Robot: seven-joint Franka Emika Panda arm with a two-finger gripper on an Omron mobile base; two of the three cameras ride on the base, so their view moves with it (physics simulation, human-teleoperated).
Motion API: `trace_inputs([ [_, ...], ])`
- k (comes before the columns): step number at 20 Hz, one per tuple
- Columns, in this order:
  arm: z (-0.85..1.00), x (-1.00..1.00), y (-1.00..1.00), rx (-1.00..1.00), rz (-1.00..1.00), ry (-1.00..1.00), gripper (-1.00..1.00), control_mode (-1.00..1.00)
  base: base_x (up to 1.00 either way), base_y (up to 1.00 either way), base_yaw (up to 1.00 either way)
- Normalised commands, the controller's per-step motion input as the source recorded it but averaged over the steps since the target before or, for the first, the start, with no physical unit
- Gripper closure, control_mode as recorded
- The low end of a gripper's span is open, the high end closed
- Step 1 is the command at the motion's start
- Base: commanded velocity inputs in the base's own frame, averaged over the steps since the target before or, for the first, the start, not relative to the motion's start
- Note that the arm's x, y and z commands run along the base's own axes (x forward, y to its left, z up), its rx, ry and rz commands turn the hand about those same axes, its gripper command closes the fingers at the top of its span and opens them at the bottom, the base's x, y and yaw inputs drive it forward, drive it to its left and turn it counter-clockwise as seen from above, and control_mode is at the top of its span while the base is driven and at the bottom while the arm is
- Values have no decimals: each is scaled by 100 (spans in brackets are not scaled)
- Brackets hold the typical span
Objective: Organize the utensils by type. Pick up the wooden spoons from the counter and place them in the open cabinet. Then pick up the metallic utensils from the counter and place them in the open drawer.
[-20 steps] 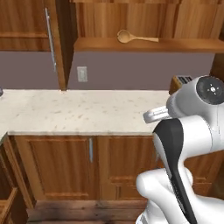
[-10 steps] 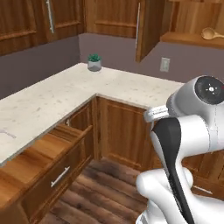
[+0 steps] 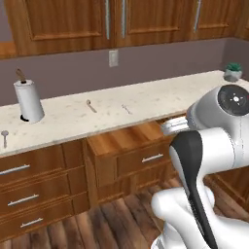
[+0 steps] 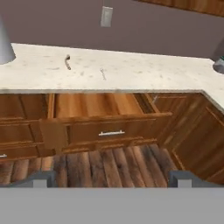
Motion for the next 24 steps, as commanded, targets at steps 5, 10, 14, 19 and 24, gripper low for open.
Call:
trace_inputs([
  [5, 0, 0, 0, 0, 0, 0, -100, 100, -15, 89, 42],
  [10, 0, 0, 0, 0, 0, 0, -100, 100, -1, 91, 12],
  [14, 0, 0, 0, 0, 0, 0, -100, 100, 27, 89, -1],
  [19, 0, 0, 0, 0, 0, 0, -100, 100, 63, 56, -3],
  [24, 0, 0, 0, 0, 0, 0, -100, 100, 84, 46, -1],
])
